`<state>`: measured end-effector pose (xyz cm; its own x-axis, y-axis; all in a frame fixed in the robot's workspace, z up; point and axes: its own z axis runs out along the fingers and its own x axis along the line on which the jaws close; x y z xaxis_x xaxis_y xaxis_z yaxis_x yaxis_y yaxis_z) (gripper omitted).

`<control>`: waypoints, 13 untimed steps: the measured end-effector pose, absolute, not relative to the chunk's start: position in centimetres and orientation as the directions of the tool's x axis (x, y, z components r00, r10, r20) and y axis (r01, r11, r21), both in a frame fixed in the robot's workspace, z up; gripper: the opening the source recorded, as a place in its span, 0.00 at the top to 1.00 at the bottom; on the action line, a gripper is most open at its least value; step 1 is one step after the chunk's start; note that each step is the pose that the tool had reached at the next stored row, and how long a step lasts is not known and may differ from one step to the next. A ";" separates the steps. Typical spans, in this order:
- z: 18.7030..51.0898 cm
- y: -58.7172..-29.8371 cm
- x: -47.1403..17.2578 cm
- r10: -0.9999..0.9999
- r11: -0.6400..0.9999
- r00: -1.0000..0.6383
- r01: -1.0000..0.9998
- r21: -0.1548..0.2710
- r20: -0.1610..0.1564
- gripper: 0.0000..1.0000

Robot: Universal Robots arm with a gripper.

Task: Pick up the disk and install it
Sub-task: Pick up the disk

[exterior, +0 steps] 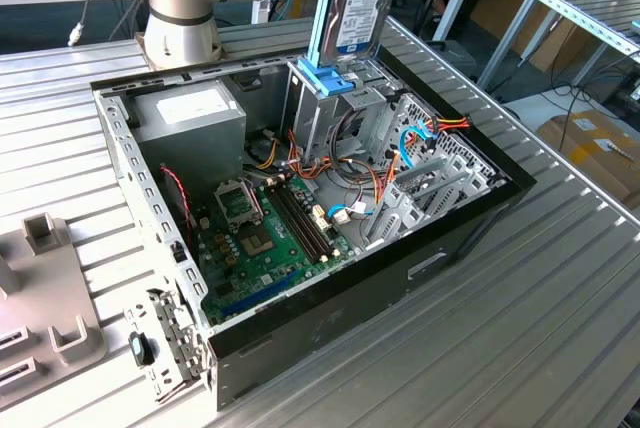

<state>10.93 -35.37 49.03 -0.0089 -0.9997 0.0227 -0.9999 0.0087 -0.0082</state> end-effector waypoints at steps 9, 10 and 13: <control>49.0 -35.9 10.9 -0.999 0.009 -0.009 -1.000 -0.008 0.031 0.65; 49.0 -36.0 10.9 -0.999 0.009 -0.009 -1.000 -0.008 0.032 0.65; 49.0 -36.1 10.9 -0.999 0.009 -0.009 -1.000 -0.008 0.037 0.65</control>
<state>10.94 -36.07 49.04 -0.0089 -0.9993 0.0369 -0.9999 0.0086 -0.0083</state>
